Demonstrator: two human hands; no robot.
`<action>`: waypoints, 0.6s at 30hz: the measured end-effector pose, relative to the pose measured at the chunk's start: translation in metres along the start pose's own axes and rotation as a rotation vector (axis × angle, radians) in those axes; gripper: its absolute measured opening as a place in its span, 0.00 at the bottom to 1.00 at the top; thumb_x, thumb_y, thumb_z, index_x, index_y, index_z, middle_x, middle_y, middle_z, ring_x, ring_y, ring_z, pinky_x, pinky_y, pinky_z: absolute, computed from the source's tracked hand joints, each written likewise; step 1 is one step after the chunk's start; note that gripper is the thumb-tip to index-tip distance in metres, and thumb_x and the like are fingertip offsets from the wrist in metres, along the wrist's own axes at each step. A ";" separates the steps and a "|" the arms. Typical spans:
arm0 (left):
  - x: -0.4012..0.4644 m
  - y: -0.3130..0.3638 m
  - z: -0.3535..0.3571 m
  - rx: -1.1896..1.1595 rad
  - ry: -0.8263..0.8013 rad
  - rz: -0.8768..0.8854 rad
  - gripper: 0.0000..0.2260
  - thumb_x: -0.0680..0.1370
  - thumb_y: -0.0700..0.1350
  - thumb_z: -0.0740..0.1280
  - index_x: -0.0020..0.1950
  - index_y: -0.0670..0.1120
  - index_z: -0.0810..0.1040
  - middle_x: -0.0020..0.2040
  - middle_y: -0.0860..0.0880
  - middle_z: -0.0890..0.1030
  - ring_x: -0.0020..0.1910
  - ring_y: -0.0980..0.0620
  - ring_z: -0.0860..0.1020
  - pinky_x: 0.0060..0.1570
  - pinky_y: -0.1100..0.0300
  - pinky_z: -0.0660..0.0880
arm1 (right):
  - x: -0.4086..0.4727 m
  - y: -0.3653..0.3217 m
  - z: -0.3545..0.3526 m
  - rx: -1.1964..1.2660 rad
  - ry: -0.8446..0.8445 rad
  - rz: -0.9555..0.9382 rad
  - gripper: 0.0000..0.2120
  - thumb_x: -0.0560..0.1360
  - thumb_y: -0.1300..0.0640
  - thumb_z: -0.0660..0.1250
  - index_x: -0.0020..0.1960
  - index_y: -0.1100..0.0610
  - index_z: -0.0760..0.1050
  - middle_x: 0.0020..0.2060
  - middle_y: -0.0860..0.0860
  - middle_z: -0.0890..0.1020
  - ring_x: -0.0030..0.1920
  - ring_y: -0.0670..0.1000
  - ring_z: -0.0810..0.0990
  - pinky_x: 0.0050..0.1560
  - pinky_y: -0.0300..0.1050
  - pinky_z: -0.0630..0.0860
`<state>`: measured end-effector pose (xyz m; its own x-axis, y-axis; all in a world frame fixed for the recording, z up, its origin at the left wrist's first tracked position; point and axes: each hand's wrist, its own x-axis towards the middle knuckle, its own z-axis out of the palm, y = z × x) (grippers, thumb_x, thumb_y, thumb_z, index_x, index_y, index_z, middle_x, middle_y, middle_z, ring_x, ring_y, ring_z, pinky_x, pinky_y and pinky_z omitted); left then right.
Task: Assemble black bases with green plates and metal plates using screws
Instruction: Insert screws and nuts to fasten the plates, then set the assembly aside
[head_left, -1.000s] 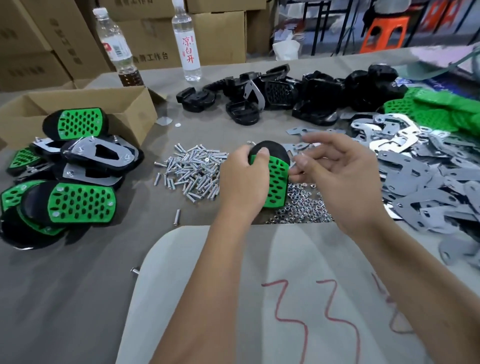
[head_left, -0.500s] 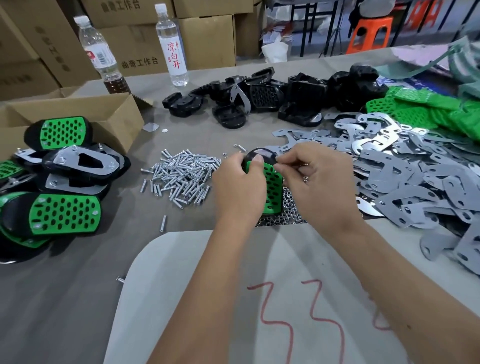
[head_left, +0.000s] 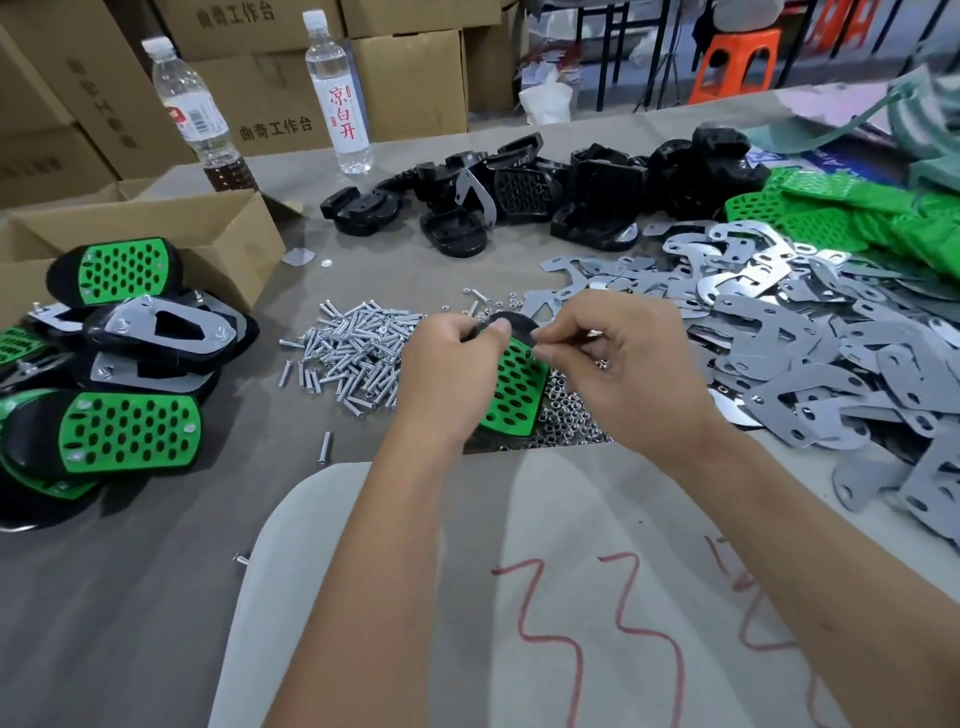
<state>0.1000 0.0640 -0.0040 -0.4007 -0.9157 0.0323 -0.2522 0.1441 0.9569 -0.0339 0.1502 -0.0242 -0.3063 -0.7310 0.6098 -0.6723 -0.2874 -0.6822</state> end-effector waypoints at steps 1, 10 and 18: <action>-0.001 0.001 0.002 0.007 0.032 0.013 0.24 0.72 0.55 0.66 0.43 0.32 0.74 0.36 0.38 0.74 0.38 0.46 0.73 0.46 0.36 0.78 | -0.002 -0.002 0.004 -0.005 0.044 0.032 0.02 0.74 0.66 0.74 0.43 0.61 0.83 0.38 0.51 0.83 0.41 0.54 0.82 0.42 0.58 0.81; -0.008 0.004 0.025 0.072 0.203 0.151 0.11 0.81 0.50 0.67 0.42 0.46 0.77 0.38 0.49 0.80 0.40 0.47 0.78 0.42 0.51 0.74 | -0.009 -0.006 0.008 0.056 0.206 0.287 0.04 0.75 0.61 0.77 0.43 0.53 0.85 0.38 0.46 0.85 0.41 0.46 0.83 0.46 0.43 0.80; -0.015 0.014 0.017 -0.243 0.027 0.222 0.12 0.79 0.53 0.66 0.48 0.46 0.83 0.44 0.44 0.86 0.47 0.40 0.84 0.48 0.39 0.82 | 0.001 0.002 -0.007 0.466 0.057 0.522 0.16 0.74 0.42 0.73 0.53 0.52 0.84 0.43 0.56 0.87 0.39 0.58 0.83 0.37 0.64 0.76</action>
<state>0.0870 0.0860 0.0043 -0.3981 -0.8820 0.2520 0.0572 0.2504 0.9665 -0.0399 0.1529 -0.0216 -0.5536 -0.8158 0.1672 -0.0728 -0.1526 -0.9856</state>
